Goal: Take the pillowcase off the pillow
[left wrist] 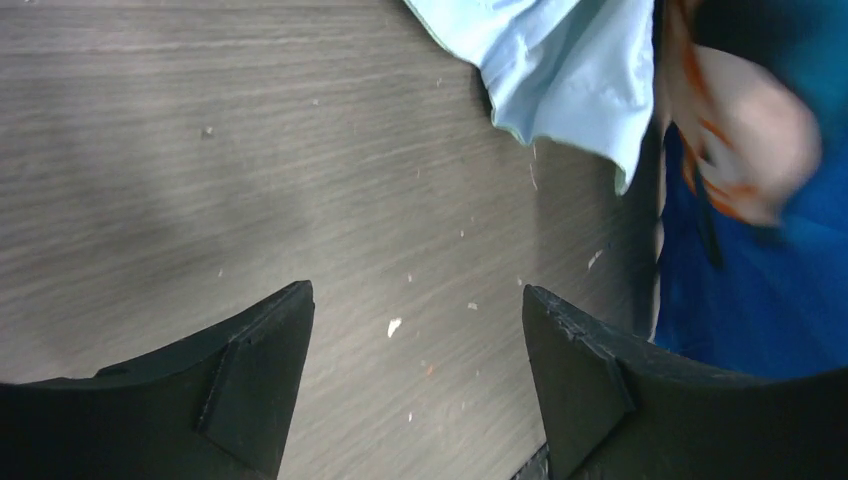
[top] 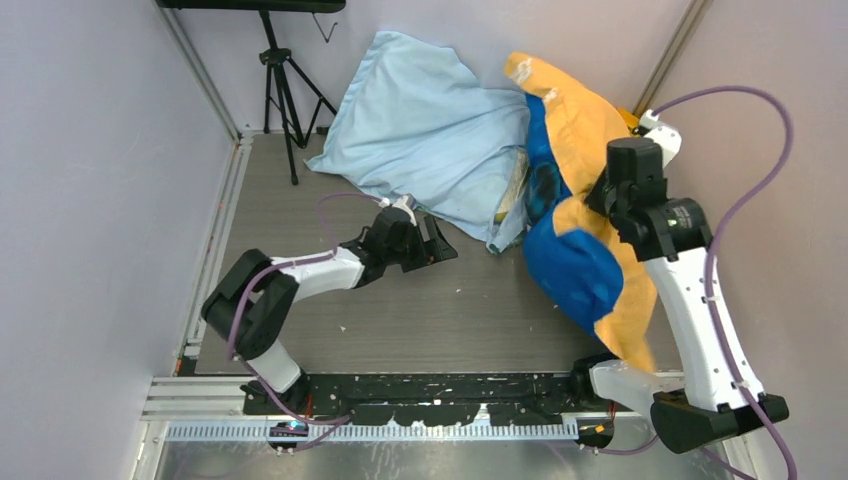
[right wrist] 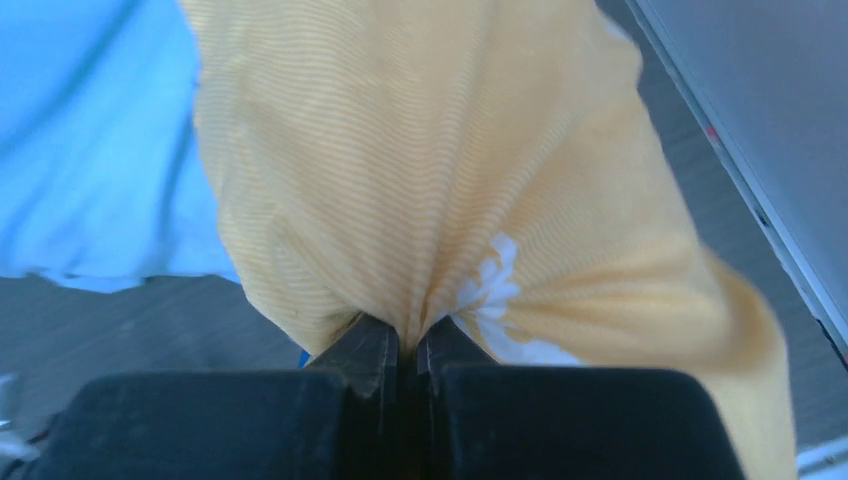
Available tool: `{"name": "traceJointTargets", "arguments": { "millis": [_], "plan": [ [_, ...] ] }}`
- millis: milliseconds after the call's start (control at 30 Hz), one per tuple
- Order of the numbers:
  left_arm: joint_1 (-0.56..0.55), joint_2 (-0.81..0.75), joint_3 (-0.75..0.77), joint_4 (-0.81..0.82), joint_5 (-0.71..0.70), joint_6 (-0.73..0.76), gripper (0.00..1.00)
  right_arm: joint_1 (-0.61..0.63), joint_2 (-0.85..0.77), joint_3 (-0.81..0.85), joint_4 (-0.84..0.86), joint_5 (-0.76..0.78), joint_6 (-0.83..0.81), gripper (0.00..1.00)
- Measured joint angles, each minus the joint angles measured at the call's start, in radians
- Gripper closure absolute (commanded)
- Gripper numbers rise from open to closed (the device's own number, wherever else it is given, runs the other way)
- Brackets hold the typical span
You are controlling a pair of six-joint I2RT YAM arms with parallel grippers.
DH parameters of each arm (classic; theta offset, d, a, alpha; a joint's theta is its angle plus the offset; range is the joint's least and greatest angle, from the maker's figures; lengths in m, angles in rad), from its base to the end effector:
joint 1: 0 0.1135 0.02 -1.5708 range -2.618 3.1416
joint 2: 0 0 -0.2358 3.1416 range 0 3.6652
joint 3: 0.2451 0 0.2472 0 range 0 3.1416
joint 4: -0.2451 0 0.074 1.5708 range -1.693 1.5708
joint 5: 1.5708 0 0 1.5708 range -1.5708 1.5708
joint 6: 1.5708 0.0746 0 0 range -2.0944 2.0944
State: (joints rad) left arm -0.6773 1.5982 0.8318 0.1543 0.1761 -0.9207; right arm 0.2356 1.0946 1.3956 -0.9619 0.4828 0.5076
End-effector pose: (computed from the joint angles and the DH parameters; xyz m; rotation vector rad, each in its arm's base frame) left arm 0.2735 -0.2367 0.1414 -0.1812 2.3843 -1.0368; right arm 0.2354 0.0209 0.3655 0.5435 2.0777 -0.1104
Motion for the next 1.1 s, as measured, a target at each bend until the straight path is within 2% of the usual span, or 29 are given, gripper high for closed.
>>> {"name": "traceJointTargets", "arguments": {
  "millis": [133,233,367,533,667,867,933,967,1033,1100],
  "plan": [
    [-0.031,0.124,0.047,0.108,-0.045,-0.048,0.48,0.005,0.014,0.224,-0.055,-0.067,0.000,1.00],
    [-0.050,0.248,0.108,0.211,-0.077,-0.092,0.75,0.005,0.013,0.333,-0.070,-0.101,0.002,1.00],
    [-0.060,0.404,0.200,0.303,-0.121,-0.126,0.92,0.005,0.011,0.404,-0.089,-0.139,0.008,1.00],
    [-0.061,0.591,0.403,0.342,-0.164,-0.146,1.00,0.005,-0.007,0.433,-0.126,-0.159,0.006,1.00],
    [-0.053,0.723,0.630,0.275,-0.176,-0.147,1.00,0.005,-0.049,0.446,-0.136,-0.166,0.005,1.00],
    [-0.022,1.009,1.164,0.056,-0.128,-0.147,1.00,0.005,-0.150,0.435,-0.127,-0.212,0.000,1.00],
    [-0.008,1.120,1.378,-0.037,-0.094,-0.150,1.00,0.005,-0.172,0.425,-0.118,-0.243,0.000,1.00],
    [0.000,1.197,1.534,-0.109,-0.068,-0.154,1.00,0.005,-0.183,0.418,-0.112,-0.263,0.001,1.00],
    [0.016,1.300,1.726,-0.186,-0.040,-0.156,1.00,0.005,-0.200,0.398,-0.092,-0.306,0.014,1.00],
    [0.030,1.349,1.820,-0.232,-0.005,-0.155,0.98,0.005,-0.219,0.349,-0.039,-0.365,0.051,1.00]
  ]
}}
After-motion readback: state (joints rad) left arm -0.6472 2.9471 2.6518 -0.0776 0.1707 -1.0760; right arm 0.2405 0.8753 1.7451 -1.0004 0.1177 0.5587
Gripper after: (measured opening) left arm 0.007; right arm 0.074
